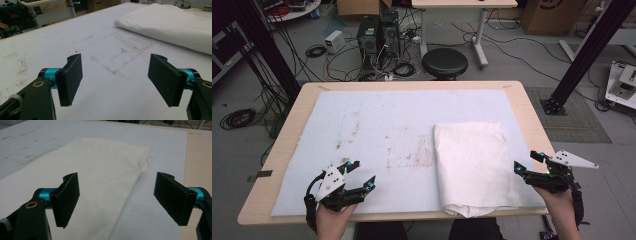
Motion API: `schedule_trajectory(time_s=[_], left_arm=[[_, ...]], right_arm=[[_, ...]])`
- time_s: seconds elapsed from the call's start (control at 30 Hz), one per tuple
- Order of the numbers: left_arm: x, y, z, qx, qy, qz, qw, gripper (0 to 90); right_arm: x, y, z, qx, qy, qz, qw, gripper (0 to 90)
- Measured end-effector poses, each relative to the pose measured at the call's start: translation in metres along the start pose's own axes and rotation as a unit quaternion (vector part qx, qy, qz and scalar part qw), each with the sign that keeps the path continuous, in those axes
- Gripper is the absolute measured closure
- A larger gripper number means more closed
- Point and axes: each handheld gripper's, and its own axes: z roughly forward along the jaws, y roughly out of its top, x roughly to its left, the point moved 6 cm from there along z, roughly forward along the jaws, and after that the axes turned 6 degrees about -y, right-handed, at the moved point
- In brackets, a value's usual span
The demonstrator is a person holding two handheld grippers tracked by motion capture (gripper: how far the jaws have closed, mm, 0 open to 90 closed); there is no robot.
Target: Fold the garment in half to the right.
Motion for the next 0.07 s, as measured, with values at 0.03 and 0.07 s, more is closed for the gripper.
schedule_trajectory(time_s=[0.03, 0.07], left_arm=[[0.0003, 0.0001, -0.0002, 0.000, 0.001, 0.001, 1.0000, 27.9], [0.0004, 0.0002, -0.0003, -0.001, 0.001, 0.001, 1.0000, 27.9]], right_arm=[[0.0000, 0.0001, 0.0001, 0.000, -0.001, 0.001, 1.0000, 20.6], [-0.0002, 0.0001, 0.0001, 0.000, -0.002, 0.000, 1.0000, 20.6]])
